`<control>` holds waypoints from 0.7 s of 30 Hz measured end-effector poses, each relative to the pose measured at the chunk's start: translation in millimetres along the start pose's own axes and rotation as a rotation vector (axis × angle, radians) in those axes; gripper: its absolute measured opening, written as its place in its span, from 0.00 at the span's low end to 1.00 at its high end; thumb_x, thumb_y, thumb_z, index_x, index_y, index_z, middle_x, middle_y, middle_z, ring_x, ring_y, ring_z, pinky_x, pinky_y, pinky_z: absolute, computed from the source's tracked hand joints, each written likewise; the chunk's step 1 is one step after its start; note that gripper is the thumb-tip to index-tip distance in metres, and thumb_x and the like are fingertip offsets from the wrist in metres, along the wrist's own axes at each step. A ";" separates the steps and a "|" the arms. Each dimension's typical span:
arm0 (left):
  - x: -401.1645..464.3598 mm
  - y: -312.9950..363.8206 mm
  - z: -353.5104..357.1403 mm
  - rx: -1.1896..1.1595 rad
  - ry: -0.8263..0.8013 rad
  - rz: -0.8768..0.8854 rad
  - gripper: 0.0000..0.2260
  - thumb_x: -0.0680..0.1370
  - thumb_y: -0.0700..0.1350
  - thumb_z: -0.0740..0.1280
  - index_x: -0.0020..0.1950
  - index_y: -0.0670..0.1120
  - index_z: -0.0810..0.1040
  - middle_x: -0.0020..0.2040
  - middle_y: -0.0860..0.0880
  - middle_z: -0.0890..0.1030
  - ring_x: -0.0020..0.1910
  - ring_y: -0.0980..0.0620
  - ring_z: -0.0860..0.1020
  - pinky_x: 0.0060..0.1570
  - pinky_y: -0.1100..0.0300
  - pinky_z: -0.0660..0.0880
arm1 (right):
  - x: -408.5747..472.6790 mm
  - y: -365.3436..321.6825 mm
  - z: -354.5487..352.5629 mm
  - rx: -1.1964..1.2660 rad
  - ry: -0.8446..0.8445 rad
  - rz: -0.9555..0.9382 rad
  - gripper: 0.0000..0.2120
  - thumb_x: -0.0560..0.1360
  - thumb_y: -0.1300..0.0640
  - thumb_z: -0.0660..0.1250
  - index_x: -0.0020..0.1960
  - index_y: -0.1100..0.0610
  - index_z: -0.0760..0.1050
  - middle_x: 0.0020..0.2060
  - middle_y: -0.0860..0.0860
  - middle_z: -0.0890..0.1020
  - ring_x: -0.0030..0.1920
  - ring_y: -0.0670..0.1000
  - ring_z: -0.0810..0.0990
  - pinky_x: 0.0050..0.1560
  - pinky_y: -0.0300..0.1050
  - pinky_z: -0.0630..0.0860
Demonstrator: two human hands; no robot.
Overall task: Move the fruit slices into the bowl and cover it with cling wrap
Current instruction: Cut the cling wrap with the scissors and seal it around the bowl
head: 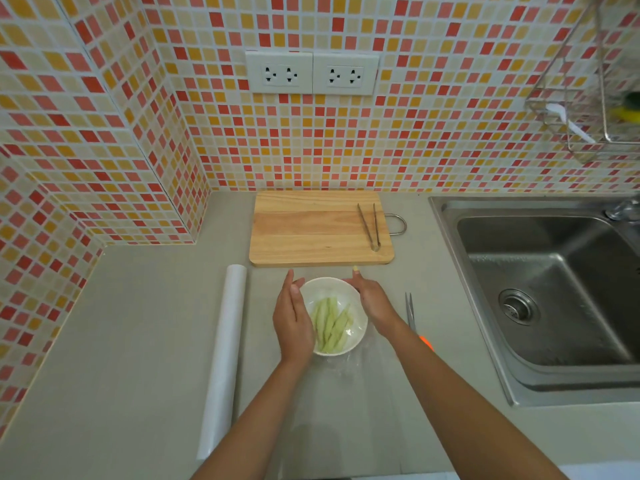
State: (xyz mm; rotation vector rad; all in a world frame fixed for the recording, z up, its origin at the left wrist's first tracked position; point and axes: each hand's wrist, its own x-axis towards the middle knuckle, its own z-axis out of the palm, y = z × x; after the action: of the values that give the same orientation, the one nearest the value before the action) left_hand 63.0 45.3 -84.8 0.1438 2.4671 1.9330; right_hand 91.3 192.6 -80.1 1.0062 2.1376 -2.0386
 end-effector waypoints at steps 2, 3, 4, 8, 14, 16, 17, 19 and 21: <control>8.1 -4.1 -6.5 0.003 -0.073 0.040 0.18 0.85 0.46 0.52 0.72 0.46 0.70 0.57 0.51 0.82 0.58 0.57 0.77 0.59 0.73 0.69 | -0.7 1.5 -3.6 -0.073 0.030 0.016 0.28 0.82 0.45 0.50 0.49 0.62 0.83 0.39 0.54 0.84 0.42 0.51 0.82 0.40 0.37 0.74; 12.5 -5.4 -8.7 0.013 -0.108 0.062 0.18 0.85 0.46 0.52 0.73 0.46 0.70 0.55 0.52 0.82 0.57 0.60 0.77 0.57 0.76 0.68 | -0.6 -0.6 -4.5 -0.103 0.052 0.007 0.28 0.83 0.46 0.50 0.46 0.62 0.83 0.36 0.52 0.83 0.39 0.49 0.81 0.37 0.35 0.73; 16.9 -6.4 -10.0 0.027 -0.140 0.083 0.18 0.84 0.46 0.53 0.73 0.47 0.70 0.54 0.52 0.83 0.56 0.63 0.77 0.56 0.77 0.67 | 0.0 -3.1 -4.7 -0.118 0.092 -0.004 0.28 0.83 0.47 0.50 0.45 0.62 0.84 0.35 0.52 0.83 0.37 0.48 0.80 0.38 0.36 0.73; 22.4 -4.4 -13.1 0.051 -0.118 0.175 0.19 0.83 0.52 0.54 0.70 0.49 0.73 0.59 0.52 0.82 0.62 0.60 0.76 0.64 0.65 0.69 | 8.4 -11.0 -5.3 -0.098 0.316 -0.097 0.18 0.80 0.53 0.59 0.47 0.65 0.83 0.44 0.57 0.84 0.47 0.54 0.81 0.53 0.47 0.74; -6.6 1.7 -6.2 -0.056 0.063 -0.039 0.18 0.85 0.48 0.52 0.70 0.44 0.73 0.65 0.49 0.79 0.65 0.55 0.74 0.62 0.73 0.67 | 2.3 -20.2 6.0 0.070 0.011 -0.097 0.15 0.79 0.54 0.62 0.53 0.62 0.83 0.51 0.55 0.85 0.53 0.51 0.82 0.58 0.45 0.74; -11.7 0.6 -2.5 -0.073 0.049 -0.113 0.19 0.84 0.50 0.50 0.72 0.46 0.71 0.64 0.50 0.79 0.63 0.56 0.74 0.62 0.68 0.67 | 2.6 -12.8 8.3 0.061 -0.037 -0.076 0.16 0.80 0.53 0.60 0.54 0.59 0.83 0.53 0.53 0.85 0.54 0.51 0.82 0.59 0.46 0.74; -11.1 0.7 -1.6 -0.080 0.054 -0.127 0.19 0.85 0.50 0.50 0.71 0.47 0.71 0.62 0.52 0.79 0.62 0.57 0.75 0.60 0.68 0.68 | 1.9 -10.3 8.6 0.068 -0.032 -0.070 0.16 0.80 0.53 0.58 0.54 0.59 0.83 0.53 0.53 0.84 0.55 0.52 0.81 0.59 0.46 0.74; -6.9 2.1 -0.7 -0.091 0.068 -0.142 0.18 0.85 0.49 0.50 0.71 0.48 0.72 0.56 0.57 0.80 0.58 0.58 0.75 0.55 0.71 0.67 | -1.9 -9.0 9.6 0.098 -0.007 -0.045 0.18 0.81 0.53 0.56 0.54 0.60 0.82 0.53 0.55 0.84 0.54 0.54 0.82 0.55 0.46 0.75; -3.6 3.5 -1.3 -0.103 0.061 -0.161 0.19 0.85 0.48 0.50 0.70 0.47 0.73 0.51 0.65 0.78 0.58 0.58 0.75 0.56 0.68 0.68 | -4.8 -8.0 9.4 0.115 0.007 -0.022 0.20 0.82 0.52 0.54 0.54 0.62 0.82 0.51 0.58 0.84 0.51 0.55 0.82 0.50 0.45 0.76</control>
State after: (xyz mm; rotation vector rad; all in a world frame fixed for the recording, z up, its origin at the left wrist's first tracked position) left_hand 66.8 44.6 -81.2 -0.1127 2.3260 2.0187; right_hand 87.6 182.6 -72.2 1.0087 2.0646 -2.1938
